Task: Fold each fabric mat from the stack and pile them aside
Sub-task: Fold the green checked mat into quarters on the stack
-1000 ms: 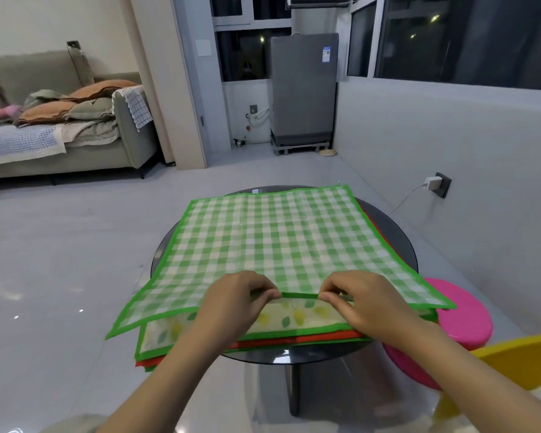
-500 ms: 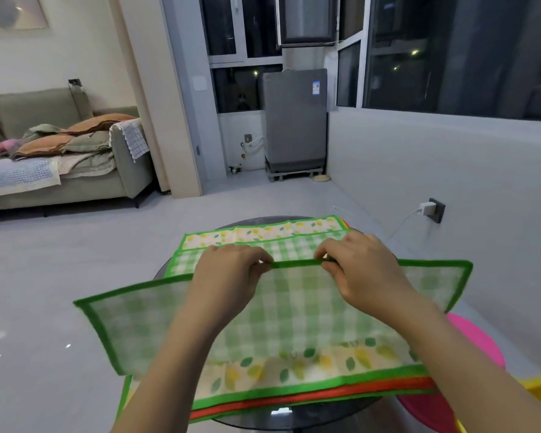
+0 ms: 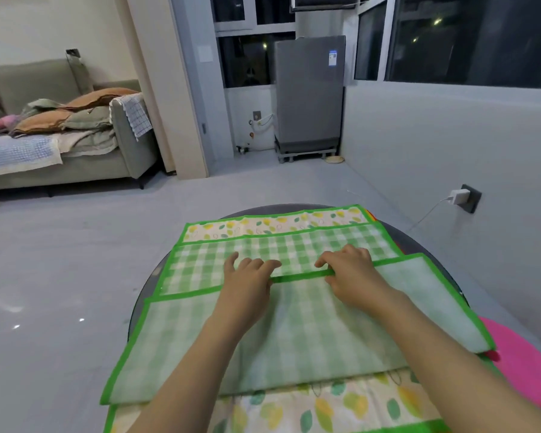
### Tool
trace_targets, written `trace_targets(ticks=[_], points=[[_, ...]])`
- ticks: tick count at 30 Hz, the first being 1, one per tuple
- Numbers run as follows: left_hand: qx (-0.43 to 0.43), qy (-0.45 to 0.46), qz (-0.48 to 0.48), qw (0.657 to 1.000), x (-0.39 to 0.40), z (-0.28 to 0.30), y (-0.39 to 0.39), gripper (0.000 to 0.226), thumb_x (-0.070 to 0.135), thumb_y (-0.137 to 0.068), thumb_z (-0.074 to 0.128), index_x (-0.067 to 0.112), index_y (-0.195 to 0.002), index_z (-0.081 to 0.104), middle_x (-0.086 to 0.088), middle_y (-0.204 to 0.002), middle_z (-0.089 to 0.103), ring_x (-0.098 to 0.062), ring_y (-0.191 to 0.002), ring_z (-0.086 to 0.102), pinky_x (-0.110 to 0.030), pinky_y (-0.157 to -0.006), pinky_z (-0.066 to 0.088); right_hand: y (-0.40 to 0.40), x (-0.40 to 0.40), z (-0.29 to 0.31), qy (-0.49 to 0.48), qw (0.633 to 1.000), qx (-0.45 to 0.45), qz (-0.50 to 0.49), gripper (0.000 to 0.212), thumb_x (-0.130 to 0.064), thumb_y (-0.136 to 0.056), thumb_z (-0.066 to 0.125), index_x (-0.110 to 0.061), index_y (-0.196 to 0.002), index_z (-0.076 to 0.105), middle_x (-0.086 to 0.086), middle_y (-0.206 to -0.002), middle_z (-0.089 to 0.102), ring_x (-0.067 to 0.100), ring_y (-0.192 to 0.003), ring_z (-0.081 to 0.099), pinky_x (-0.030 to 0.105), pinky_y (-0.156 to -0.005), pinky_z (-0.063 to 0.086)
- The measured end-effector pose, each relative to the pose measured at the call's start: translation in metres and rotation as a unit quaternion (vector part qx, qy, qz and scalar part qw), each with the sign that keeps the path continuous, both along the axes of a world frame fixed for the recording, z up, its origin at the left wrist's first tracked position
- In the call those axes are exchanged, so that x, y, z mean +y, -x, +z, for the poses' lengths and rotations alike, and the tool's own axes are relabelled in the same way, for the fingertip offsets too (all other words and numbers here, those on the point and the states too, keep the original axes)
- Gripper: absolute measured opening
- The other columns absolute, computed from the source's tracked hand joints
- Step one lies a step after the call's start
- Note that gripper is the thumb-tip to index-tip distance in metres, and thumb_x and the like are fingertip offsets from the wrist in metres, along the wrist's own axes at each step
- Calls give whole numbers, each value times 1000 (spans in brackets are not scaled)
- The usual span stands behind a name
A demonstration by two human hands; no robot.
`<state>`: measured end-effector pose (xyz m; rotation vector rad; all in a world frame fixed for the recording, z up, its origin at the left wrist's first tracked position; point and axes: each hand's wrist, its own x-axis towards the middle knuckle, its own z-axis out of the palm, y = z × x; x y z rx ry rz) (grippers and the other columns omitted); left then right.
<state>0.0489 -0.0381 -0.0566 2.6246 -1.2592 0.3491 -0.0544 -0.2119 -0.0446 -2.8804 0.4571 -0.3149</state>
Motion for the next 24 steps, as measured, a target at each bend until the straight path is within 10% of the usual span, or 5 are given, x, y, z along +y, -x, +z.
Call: trace_targets(ticks=[9,14,18,24], points=[[57,6,-18,998,-4,-18,8,38,33,-96,44,28,-133,48,6,-128,50,-15,-125,41,-36,-112,15,-1,2,-11,0,996,80,-49,47,1,-86,38,-26,-123,49,-2,-123,51,21,-120,34,31,-100,20],[22,25,-17,999,-6,-28,44,40,34,-81,34,19,-93,69,-3,-102,64,-25,-98,63,-46,-89,46,4,2,-19,17,998,53,-35,41,-11,-89,43,-27,-127,46,-5,-128,48,19,-121,35,31,-102,19],[141,-73,21,987,1,-28,67,73,44,-83,0,20,-145,30,-9,-157,18,-24,-145,14,-46,-117,9,18,22,-22,26,999,37,0,40,-20,-95,39,-25,-134,41,-6,-140,40,17,-130,30,32,-107,16],[164,-89,23,982,11,-40,70,56,41,-100,17,28,-151,-2,-2,-159,-10,-17,-146,-14,-40,-118,-11,47,48,-41,-31,995,93,15,51,-34,-101,21,-26,-150,11,-5,-158,5,9,-145,0,30,-116,-1]])
